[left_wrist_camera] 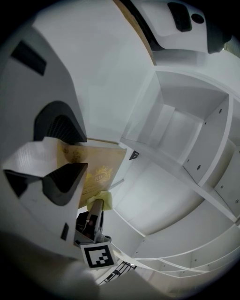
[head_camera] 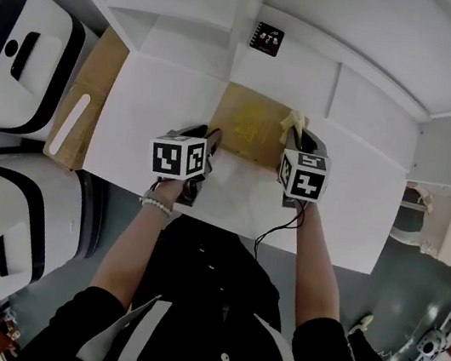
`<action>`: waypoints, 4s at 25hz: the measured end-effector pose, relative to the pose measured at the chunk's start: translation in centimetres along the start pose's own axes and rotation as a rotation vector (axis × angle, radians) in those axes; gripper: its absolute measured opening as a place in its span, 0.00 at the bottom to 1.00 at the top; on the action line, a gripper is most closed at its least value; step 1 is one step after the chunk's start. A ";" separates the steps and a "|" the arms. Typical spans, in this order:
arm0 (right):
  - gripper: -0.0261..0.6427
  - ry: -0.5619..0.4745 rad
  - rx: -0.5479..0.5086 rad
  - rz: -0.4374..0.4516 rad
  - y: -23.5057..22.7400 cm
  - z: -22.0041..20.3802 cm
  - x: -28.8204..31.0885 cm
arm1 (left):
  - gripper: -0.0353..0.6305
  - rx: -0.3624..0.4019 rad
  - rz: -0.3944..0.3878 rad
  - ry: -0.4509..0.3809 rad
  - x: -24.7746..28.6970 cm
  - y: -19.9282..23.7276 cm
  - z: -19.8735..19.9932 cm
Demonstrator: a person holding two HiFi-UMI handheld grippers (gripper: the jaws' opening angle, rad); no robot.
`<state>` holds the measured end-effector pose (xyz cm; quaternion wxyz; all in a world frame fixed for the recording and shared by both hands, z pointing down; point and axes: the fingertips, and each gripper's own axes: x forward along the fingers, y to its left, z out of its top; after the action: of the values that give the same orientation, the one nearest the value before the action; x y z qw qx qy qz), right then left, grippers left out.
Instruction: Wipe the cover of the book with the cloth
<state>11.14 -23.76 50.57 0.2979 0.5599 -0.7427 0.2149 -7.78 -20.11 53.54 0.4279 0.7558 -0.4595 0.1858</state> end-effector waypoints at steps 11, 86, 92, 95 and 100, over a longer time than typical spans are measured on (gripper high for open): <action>0.10 -0.039 -0.106 0.202 9.4 2.5 1.1 | 0.26 0.009 -0.007 0.003 0.0 -0.1 0.1; 0.10 0.006 -0.151 0.286 15.8 -1.8 -0.9 | 0.26 0.005 0.001 0.003 0.0 -0.1 0.0; 0.10 0.007 -0.152 0.264 14.1 -2.6 -1.8 | 0.26 0.005 0.000 0.002 0.0 0.0 0.0; 0.10 0.011 -0.126 0.235 12.5 -3.4 -2.6 | 0.26 0.006 -0.002 0.003 0.0 0.0 0.0; 0.10 0.021 -0.080 0.178 9.3 -4.8 -3.7 | 0.26 0.010 -0.004 0.005 0.0 0.0 0.0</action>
<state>3.88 -15.38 51.65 0.3076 0.4771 -0.7943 0.2163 -7.83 -20.11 53.54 0.4257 0.7583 -0.4561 0.1892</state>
